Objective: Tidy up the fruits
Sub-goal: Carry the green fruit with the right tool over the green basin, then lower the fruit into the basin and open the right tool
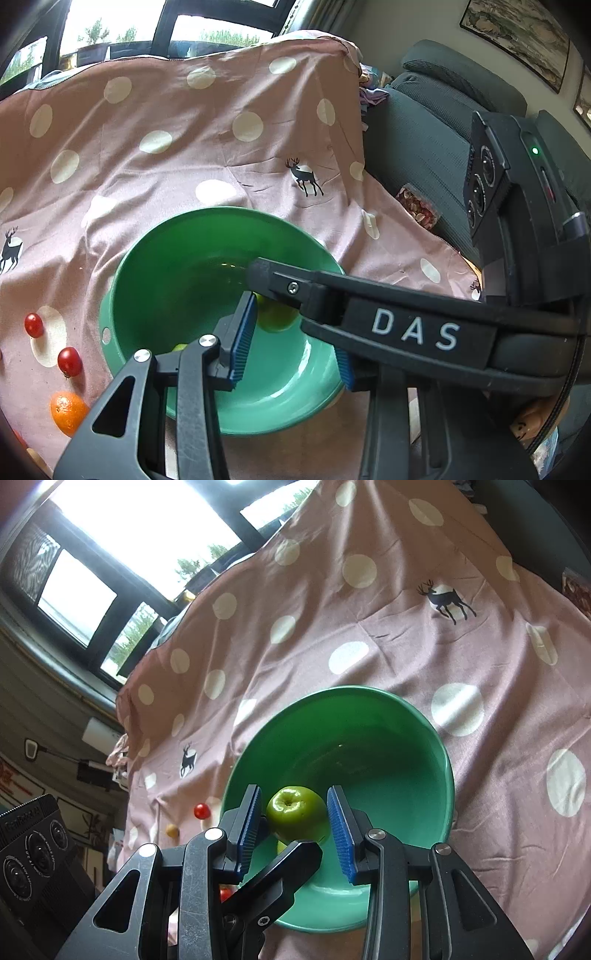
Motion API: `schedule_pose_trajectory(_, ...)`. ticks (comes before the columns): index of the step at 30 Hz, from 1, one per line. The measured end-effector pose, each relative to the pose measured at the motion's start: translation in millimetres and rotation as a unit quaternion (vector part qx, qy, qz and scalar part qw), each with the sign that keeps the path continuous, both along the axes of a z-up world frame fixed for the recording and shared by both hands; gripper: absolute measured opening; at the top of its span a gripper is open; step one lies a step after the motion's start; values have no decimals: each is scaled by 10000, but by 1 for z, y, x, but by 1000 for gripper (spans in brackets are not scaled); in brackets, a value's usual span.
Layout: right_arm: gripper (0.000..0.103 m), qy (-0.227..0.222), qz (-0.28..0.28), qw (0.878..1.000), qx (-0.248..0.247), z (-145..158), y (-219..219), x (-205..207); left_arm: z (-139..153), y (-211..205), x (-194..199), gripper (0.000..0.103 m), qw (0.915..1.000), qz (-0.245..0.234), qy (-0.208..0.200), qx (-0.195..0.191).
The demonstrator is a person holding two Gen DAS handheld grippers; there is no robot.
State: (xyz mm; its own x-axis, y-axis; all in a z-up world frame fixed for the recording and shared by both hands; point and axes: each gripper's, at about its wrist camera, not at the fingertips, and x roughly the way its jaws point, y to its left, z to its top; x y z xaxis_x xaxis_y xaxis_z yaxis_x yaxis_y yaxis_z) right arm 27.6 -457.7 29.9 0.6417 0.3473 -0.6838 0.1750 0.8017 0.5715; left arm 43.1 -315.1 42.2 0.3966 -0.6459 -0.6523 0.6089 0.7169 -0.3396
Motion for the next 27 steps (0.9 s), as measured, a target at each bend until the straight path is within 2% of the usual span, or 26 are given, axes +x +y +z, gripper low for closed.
schedule_pose_trajectory(27,40,647,-86,9971,-380,-23,2,13,-33,1,17,37,9966,-122,758,-302)
